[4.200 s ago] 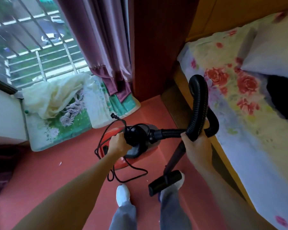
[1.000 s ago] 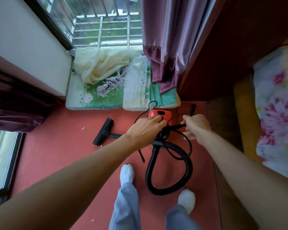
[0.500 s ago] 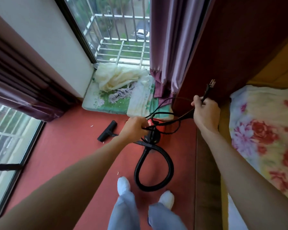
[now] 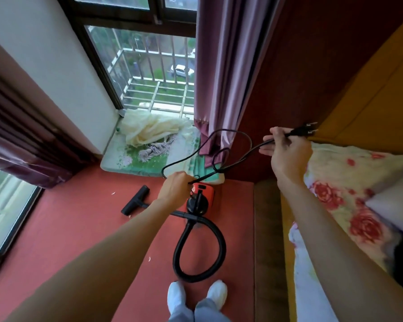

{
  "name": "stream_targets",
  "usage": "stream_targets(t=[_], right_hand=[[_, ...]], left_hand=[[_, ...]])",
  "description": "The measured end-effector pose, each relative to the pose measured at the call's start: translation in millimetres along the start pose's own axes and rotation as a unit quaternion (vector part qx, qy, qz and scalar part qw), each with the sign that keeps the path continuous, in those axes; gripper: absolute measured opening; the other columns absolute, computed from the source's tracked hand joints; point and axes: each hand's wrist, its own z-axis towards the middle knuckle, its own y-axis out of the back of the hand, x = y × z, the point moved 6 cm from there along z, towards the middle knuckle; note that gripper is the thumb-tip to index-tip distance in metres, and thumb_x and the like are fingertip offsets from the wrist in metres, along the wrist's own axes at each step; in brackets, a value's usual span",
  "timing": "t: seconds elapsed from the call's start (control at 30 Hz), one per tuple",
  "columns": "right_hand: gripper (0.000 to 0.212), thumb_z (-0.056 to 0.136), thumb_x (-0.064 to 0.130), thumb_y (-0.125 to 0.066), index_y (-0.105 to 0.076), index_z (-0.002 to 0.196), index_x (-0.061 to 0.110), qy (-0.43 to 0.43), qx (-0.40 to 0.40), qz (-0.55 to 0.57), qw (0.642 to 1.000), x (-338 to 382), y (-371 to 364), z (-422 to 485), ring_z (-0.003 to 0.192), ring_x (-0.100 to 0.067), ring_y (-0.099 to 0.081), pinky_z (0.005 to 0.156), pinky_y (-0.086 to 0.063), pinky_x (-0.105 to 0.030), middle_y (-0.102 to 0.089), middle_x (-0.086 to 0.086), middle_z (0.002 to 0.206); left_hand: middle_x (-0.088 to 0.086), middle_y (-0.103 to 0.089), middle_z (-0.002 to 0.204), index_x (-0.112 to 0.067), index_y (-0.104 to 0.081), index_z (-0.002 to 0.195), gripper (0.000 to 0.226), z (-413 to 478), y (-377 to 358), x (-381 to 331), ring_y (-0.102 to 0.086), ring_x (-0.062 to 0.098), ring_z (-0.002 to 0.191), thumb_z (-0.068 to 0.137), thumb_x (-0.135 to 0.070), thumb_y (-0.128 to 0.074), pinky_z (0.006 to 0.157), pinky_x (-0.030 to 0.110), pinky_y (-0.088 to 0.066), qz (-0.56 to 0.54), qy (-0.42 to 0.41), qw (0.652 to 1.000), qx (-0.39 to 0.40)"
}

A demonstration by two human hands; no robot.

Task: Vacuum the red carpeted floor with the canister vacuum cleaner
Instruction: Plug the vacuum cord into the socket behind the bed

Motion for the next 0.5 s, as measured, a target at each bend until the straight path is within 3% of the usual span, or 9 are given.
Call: stream_targets(t=[0.17,0.33,0.43,0.5], right_hand=[[0.018,0.102,0.009,-0.052,-0.062,0.107,-0.005,-0.109,0.032,0.147,0.983,6,1,-12,0.064,-0.024,-0.071,0.072,-0.063,-0.041,-0.070,-0.014,0.084],[0.014,0.099,0.010,-0.056,-0.060,0.105,-0.002,-0.166,0.069,0.249,0.952,5,-1,-23,0.076,-0.030,-0.072,0.082,-0.061,-0.048,-0.072,-0.019,0.093],[0.011,0.099,0.011,-0.057,-0.059,0.103,0.002,-0.177,0.093,0.282,0.938,9,-2,-27,0.079,-0.029,-0.073,0.084,-0.060,-0.049,-0.073,-0.020,0.095],[0.007,0.099,0.011,-0.057,-0.060,0.100,0.004,-0.163,0.099,0.273,0.943,14,2,-26,0.078,-0.028,-0.073,0.083,-0.060,-0.047,-0.073,-0.019,0.096]], left_hand=[[0.008,-0.056,0.103,-0.017,-0.063,0.131,0.044,0,3,-14,-0.058,0.029,0.096,0.088,-0.009,-0.058,0.082,0.034,-0.045,-0.111,0.003,0.994,0.001],[0.000,-0.051,0.101,-0.008,-0.067,0.119,0.036,7,26,-51,-0.061,0.019,0.094,0.083,-0.004,-0.064,0.085,0.026,-0.049,-0.228,-0.018,0.973,-0.015],[0.007,-0.060,0.109,-0.008,-0.068,0.114,0.042,7,37,-69,-0.064,0.020,0.096,0.082,0.013,-0.049,0.083,0.026,-0.052,-0.379,0.016,0.925,-0.001],[0.014,-0.069,0.102,-0.005,-0.072,0.095,0.046,7,37,-72,-0.067,0.024,0.092,0.077,0.020,-0.038,0.075,0.026,-0.055,-0.515,0.068,0.853,0.039]])
